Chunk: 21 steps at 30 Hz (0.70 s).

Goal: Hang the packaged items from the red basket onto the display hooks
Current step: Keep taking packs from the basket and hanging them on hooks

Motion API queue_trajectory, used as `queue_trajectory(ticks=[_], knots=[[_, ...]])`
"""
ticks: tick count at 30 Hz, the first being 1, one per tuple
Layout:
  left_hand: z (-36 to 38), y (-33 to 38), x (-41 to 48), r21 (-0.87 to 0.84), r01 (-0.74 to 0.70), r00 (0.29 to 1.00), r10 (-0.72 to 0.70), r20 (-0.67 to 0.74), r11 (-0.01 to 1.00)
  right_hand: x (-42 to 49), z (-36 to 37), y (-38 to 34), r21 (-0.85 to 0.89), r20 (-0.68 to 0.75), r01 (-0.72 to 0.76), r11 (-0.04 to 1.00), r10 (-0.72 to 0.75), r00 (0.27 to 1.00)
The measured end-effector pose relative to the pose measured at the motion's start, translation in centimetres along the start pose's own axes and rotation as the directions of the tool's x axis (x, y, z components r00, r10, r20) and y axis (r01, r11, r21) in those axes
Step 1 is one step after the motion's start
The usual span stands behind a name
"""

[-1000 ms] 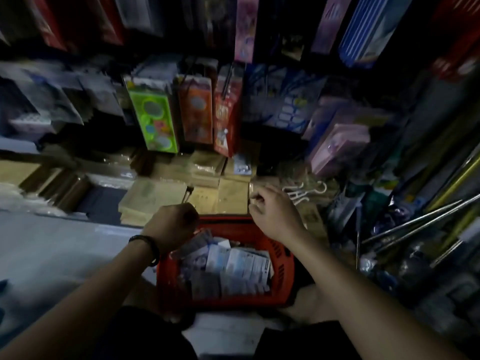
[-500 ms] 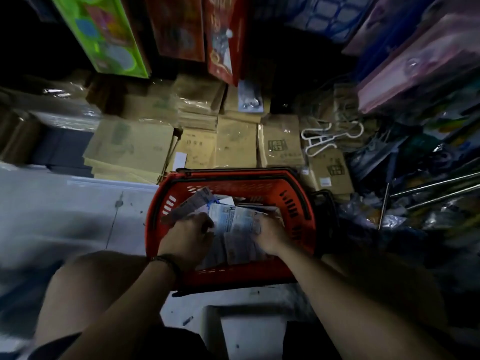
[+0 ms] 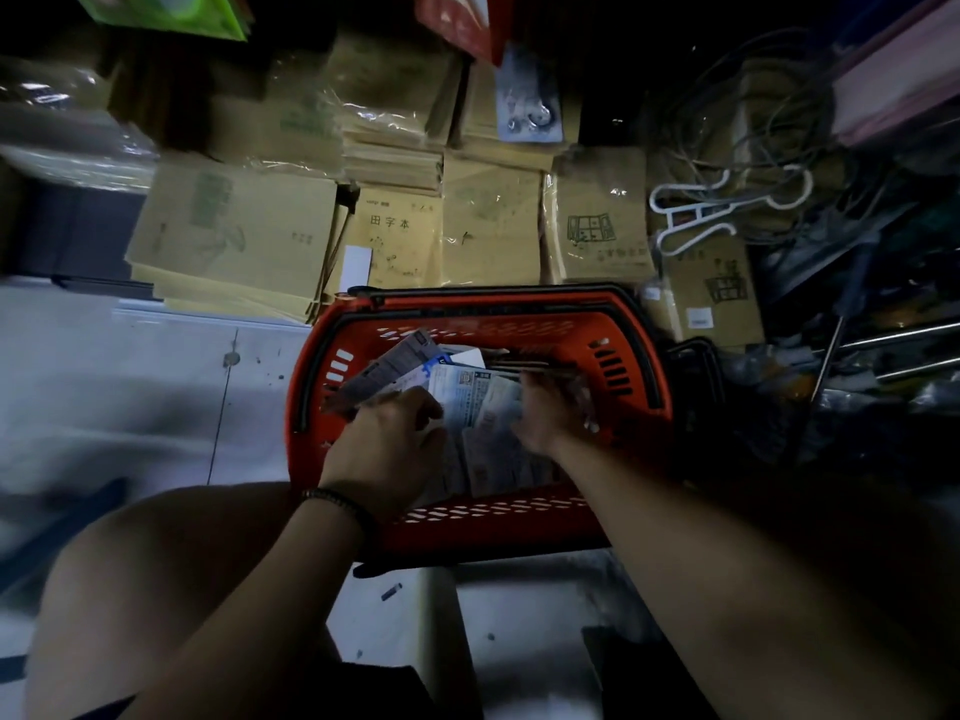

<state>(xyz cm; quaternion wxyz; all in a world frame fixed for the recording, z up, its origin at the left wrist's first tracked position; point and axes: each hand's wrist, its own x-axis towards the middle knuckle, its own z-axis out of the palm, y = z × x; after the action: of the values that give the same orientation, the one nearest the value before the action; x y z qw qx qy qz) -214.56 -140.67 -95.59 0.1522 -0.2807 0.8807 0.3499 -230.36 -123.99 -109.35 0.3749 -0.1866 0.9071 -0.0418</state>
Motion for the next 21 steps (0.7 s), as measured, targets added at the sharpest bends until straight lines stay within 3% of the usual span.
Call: queue_trajectory(ticks=[5, 11, 14, 15, 18, 21], knots=[[0.0, -0.1, 0.1, -0.019, 0.035, 0.996, -0.034, 0.079, 0.999, -2.0, -0.2, 0.4, -0.175, -0.083, 0.036, 0.984, -0.051, 0.995], [-0.2, -0.3, -0.3, -0.063, 0.09, 0.988, -0.08, 0.134, 0.994, -6.1, -2.1, 1.0, 0.033, -0.178, 0.167, 0.985, -0.159, 0.971], [-0.3, -0.4, -1.1, -0.266, 0.2, 0.971, -0.154, 0.182, 0.943, -8.3, -4.2, -0.4, 0.113, -0.356, 0.333, 0.936, -0.275, 0.893], [-0.4, -0.4, -1.4, -0.392, 0.267, 0.958, -0.199, 0.207, 0.88, -9.1, -4.8, -1.1, 0.148, -0.394, 0.38, 0.913, -0.298, 0.87], [-1.1, -1.0, -2.3, -0.669, 0.478, 0.879, -0.311, 0.363, 0.57, -11.4, -6.3, -3.3, 0.217, -0.481, 0.519, 0.827, -0.372, 0.794], [-1.5, -2.5, -2.2, -0.807, 0.552, 0.827, -0.26, 0.498, 0.209, -13.1, -6.2, -4.4, 0.24, -0.549, 0.613, 0.753, -0.416, 0.725]])
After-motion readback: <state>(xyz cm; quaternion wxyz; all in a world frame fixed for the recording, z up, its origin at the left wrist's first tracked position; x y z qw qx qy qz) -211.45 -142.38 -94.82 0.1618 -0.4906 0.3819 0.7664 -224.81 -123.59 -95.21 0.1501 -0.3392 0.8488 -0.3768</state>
